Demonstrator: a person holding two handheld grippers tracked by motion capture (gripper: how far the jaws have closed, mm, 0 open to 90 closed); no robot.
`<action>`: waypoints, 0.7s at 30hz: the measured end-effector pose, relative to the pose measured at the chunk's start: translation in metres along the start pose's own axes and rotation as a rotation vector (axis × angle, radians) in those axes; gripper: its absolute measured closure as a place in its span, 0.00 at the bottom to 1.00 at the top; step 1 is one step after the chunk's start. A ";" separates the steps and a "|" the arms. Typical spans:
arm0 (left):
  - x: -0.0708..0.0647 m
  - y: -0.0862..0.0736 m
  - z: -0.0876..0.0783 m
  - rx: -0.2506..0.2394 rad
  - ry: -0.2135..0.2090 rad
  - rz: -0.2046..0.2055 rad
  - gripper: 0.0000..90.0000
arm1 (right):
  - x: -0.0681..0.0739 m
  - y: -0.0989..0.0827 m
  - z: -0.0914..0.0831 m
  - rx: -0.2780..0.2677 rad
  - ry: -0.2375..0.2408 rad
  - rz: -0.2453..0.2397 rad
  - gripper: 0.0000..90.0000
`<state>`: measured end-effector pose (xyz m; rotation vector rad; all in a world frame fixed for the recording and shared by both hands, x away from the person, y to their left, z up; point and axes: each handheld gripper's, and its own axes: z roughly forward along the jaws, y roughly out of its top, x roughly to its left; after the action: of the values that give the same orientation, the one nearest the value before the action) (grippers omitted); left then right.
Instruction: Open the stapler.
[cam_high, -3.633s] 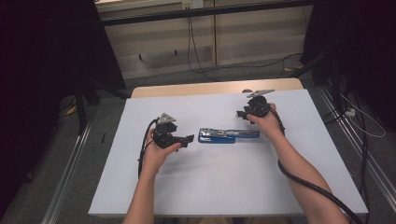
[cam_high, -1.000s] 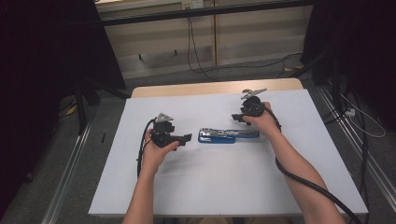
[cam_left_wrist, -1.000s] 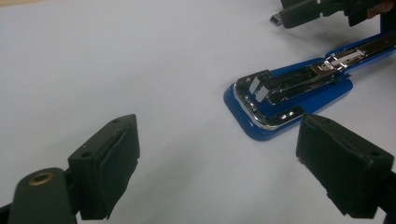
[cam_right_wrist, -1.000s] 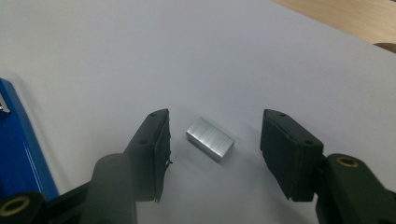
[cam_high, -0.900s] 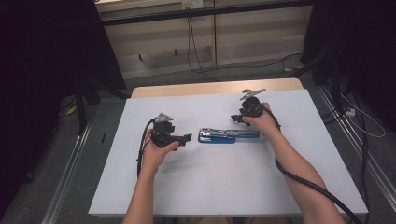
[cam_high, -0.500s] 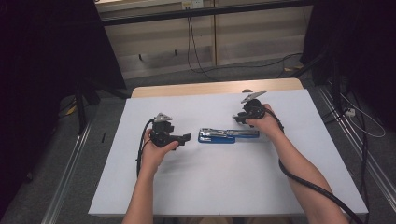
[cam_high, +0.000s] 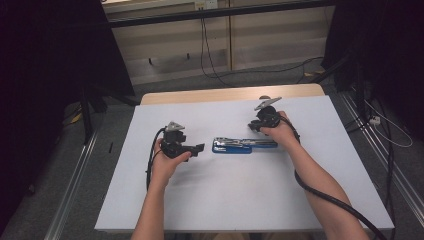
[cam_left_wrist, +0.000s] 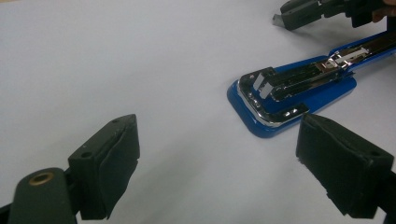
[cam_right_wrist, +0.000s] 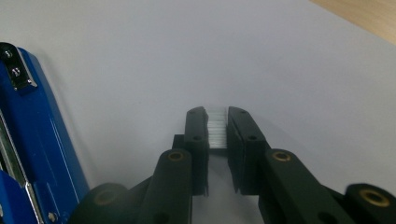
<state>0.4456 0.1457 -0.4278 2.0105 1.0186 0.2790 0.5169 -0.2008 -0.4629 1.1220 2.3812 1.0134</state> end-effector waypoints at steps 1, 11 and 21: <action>0.001 0.000 0.000 0.002 -0.001 0.001 0.15 | 0.000 0.000 0.000 0.003 -0.005 -0.001 0.88; 0.003 0.000 -0.002 -0.003 0.003 0.002 0.15 | -0.003 0.002 -0.026 -0.019 0.011 -0.015 0.88; -0.002 0.002 -0.007 -0.011 0.016 0.034 0.14 | 0.002 0.003 -0.053 -0.053 0.054 -0.048 0.88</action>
<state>0.4413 0.1474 -0.4217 2.0206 0.9920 0.3190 0.4881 -0.2228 -0.4240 1.0260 2.3957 1.0971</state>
